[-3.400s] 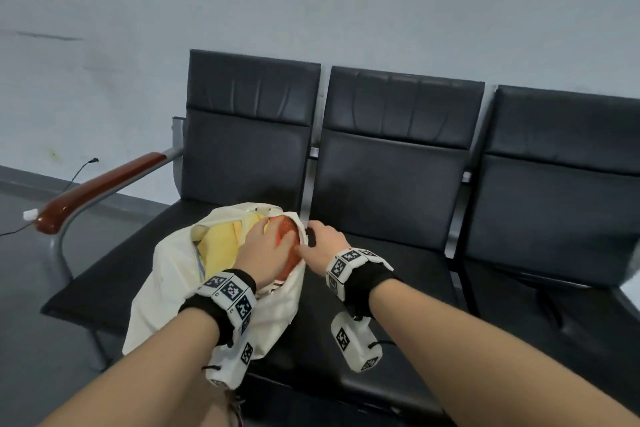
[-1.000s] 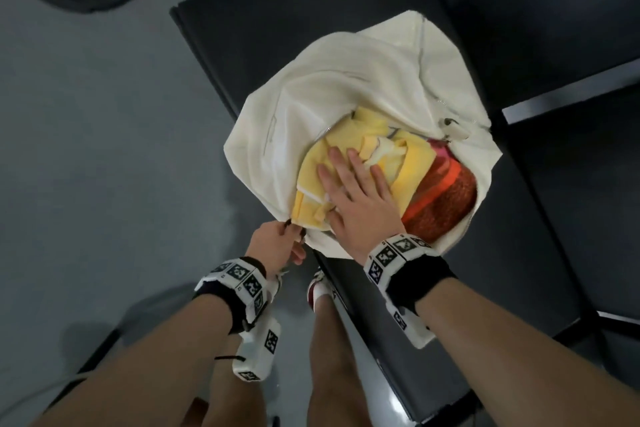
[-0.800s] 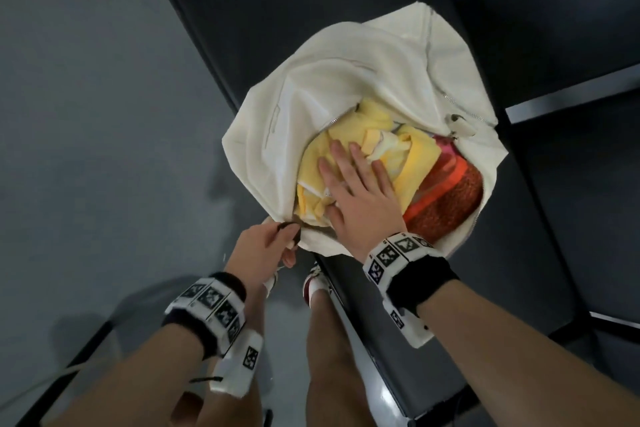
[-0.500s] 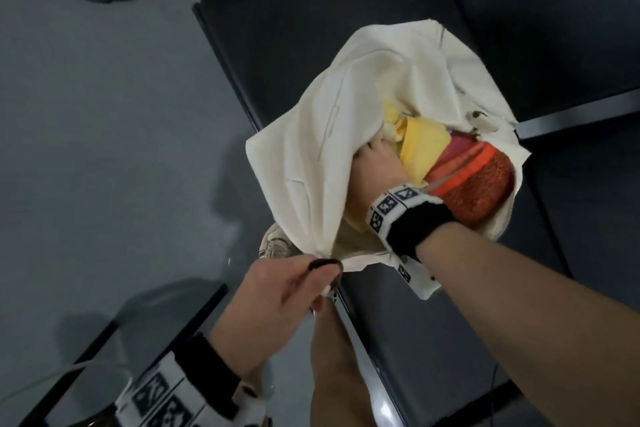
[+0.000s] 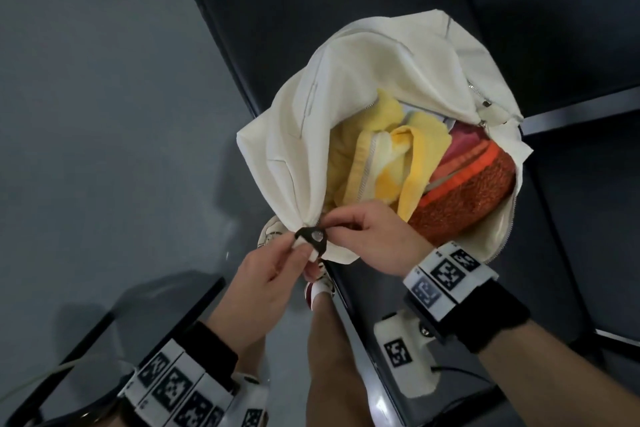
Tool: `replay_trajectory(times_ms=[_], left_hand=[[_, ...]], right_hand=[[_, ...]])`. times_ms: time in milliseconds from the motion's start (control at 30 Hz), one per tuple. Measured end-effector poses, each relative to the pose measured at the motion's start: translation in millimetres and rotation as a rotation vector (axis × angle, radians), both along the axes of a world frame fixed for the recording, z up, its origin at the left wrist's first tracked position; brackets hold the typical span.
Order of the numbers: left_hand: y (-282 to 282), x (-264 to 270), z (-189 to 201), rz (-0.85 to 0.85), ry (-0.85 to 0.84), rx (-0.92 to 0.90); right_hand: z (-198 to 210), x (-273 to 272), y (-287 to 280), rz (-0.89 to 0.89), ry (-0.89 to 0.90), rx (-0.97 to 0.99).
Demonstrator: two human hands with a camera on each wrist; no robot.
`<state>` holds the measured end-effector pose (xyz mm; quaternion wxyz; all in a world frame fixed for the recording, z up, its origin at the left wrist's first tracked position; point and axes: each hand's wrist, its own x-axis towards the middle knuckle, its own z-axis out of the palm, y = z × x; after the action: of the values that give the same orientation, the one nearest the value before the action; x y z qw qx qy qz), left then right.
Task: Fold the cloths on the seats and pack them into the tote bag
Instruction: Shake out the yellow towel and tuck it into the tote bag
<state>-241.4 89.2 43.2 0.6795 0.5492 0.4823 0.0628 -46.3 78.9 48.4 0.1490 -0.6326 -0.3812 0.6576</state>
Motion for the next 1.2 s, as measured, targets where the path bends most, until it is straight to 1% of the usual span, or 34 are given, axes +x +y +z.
replay_trajectory(times_ms=[100,167,200,267,333,400,433,467,500,567,633,667,767,800,867,933,967,1033,1133,1200], left_hand=[[1.7,-0.2,-0.3,0.046,0.032,-0.005],[3.4,-3.7,-5.1,0.074,0.039,0.031],[4.2,-5.0,-7.5,0.082,0.062,0.063],[5.2,-6.1,-13.0,0.097,0.142,0.102],[6.1,-3.7,-14.0,0.086,0.223,0.174],[11.5,3.4,-8.4,0.057,0.312,0.409],[16.8,10.0,-2.0,0.041,0.316,0.527],[21.7,19.6,5.7,0.024,0.283,0.609],[26.0,31.6,13.1,-0.003,0.229,0.647],[33.9,62.5,24.2,-0.067,0.112,0.617],[38.9,97.4,27.1,-0.116,0.063,0.543],[40.5,113.5,23.8,-0.138,0.075,0.496],[45.6,147.9,5.5,-0.245,0.177,0.352],[46.2,154.2,0.0,-0.290,0.197,0.322],[45.0,160.0,-9.0,-0.390,0.244,0.321],[44.4,160.0,-16.2,-0.462,0.289,0.338],[44.1,159.8,-18.4,-0.486,0.298,0.339],[42.9,161.0,-20.9,-0.520,0.322,0.362],[36.9,166.5,-25.3,-0.558,0.390,0.419],[41.4,169.0,-32.5,-0.567,0.470,0.415]], right_hand=[[-1.0,-0.1,-6.8,-0.077,-0.050,0.048],[1.9,-0.9,-11.0,-0.096,-0.021,0.041],[3.2,-0.1,-12.1,-0.122,-0.009,0.042],[7.7,10.2,-12.8,-0.206,-0.078,0.102],[13.0,35.4,-12.7,-0.374,-0.263,0.262],[13.8,71.8,-13.2,-0.526,-0.570,0.412],[12.8,90.7,-13.7,-0.549,-0.737,0.438],[10.4,108.4,-14.3,-0.548,-0.879,0.433],[7.1,124.0,-14.4,-0.538,-0.969,0.409],[-1.6,147.6,-12.5,-0.473,-1.039,0.306],[-8.7,159.4,-6.3,-0.372,-1.072,0.165],[-11.8,162.6,-2.4,-0.342,-1.081,0.104],[-22.3,170.1,10.6,-0.304,-1.112,-0.035],[-26.2,173.5,13.7,-0.262,-1.127,-0.073],[-30.8,179.8,13.8,-0.144,-1.105,-0.096],[-28.5,185.4,6.8,-0.081,-1.027,-0.018],[-23.8,189.4,2.0,-0.097,-0.971,0.047],[-9.1,200.2,-6.6,-0.196,-0.888,0.153],[22.1,214.9,-19.4,-0.391,-0.841,0.281],[38.2,206.8,-29.0,-0.521,-0.784,0.359]])
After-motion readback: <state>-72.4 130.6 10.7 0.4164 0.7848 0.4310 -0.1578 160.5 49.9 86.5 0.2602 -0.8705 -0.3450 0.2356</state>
